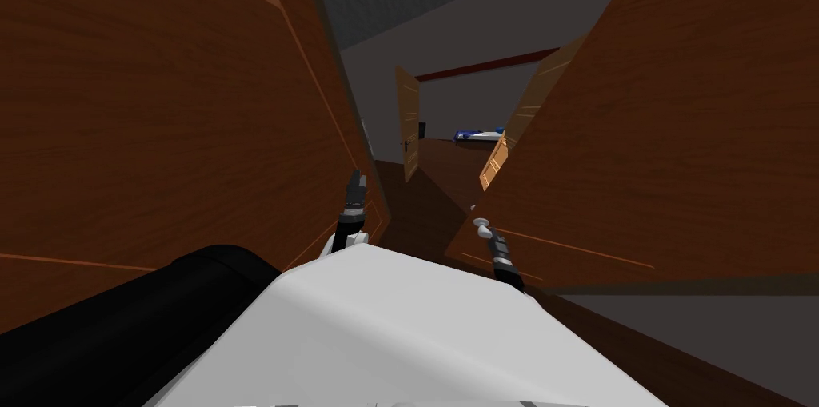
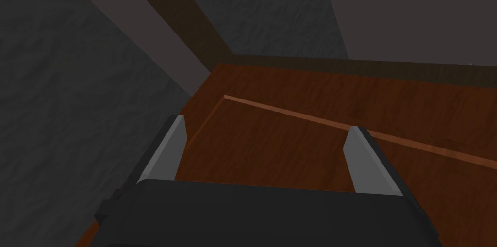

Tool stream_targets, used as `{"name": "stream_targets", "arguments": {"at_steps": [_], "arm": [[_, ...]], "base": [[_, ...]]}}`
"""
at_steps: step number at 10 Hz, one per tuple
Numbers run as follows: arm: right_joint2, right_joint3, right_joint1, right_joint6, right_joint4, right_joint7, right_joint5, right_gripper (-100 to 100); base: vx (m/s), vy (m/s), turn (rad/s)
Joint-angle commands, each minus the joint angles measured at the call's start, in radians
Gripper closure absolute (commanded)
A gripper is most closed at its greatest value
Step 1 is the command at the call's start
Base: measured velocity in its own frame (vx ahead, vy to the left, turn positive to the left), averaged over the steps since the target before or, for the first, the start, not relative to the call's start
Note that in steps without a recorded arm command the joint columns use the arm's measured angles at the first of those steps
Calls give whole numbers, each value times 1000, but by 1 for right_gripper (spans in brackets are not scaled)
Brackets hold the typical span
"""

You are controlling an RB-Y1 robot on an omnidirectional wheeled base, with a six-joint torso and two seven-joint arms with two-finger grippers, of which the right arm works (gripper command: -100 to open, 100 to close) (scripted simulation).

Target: Pull the door open

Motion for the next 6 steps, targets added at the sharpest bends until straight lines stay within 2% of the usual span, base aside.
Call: {"name": "stream_targets", "arguments": {"at_steps": [1, 2, 3, 4, 6], "arm": [[14, 27, -15, -13, 12, -50, -17, 100], [14, 27, -15, -13, 12, -68, -17, 100], [13, 35, -18, -11, 14, -104, -33, 100], [13, 35, -18, -11, 14, -110, -33, 100], [12, 50, -24, -5, 17, -174, -64, 100]], "base": [[-57, -14, 94], [-46, -15, 46], [-35, -24, 53], [-24, -24, 44], [-47, -17, 78]]}}
